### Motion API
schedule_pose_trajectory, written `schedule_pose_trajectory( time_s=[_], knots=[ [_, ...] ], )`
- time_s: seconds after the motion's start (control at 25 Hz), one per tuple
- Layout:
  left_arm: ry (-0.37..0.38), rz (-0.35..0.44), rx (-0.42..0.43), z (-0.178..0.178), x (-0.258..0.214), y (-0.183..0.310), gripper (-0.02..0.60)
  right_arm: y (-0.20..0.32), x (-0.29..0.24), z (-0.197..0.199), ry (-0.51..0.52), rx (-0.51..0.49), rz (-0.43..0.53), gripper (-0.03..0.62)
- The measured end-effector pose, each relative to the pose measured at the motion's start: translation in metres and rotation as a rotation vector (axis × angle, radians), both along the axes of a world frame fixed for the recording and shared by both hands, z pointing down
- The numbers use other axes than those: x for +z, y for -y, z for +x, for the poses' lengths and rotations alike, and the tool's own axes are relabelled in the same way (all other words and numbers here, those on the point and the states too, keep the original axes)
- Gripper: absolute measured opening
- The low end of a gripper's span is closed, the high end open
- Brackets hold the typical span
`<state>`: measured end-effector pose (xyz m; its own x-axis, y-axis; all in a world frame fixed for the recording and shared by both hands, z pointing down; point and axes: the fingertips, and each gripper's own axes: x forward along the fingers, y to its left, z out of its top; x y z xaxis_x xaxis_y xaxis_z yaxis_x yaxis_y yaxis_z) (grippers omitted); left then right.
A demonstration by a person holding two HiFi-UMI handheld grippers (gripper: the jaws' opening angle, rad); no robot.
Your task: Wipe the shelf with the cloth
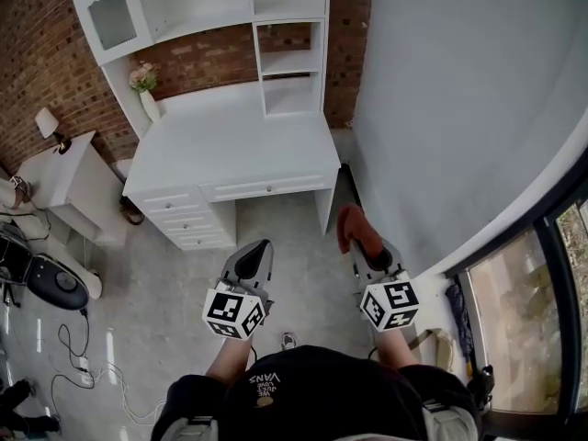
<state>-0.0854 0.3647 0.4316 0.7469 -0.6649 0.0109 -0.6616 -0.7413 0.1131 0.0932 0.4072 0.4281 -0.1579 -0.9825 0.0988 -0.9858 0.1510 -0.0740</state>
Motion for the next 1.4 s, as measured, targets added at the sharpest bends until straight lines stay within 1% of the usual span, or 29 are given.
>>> schedule_pose_trajectory(
  time_s=[0.28, 0.52, 0.76, 0.88, 1.04, 1.4],
  knots=[
    [0.018, -0.011, 0.064, -0.014, 0.009, 0.055, 0.008, 0.051, 0.005, -0.014, 0.0, 0.047, -0.01, 0.086],
    [0.006, -0.053, 0.063, -0.016, 0.026, 0.089, 0.008, 0.083, 0.014, -0.013, -0.015, 0.062, -0.042, 0.086],
    [-0.001, -0.092, 0.027, -0.011, 0.041, 0.132, 0.008, 0.132, 0.026, -0.004, -0.006, 0.037, -0.061, 0.086],
    [-0.002, -0.09, 0.002, 0.0, 0.042, 0.16, 0.008, 0.164, 0.026, 0.007, -0.006, 0.012, -0.058, 0.086],
    [0.006, -0.074, -0.028, 0.022, 0.037, 0.201, 0.008, 0.212, 0.026, 0.028, -0.009, -0.027, -0.052, 0.086],
    [0.005, -0.054, -0.123, 0.073, 0.024, 0.295, 0.008, 0.317, 0.024, 0.074, -0.022, -0.143, -0.06, 0.086]
  ],
)
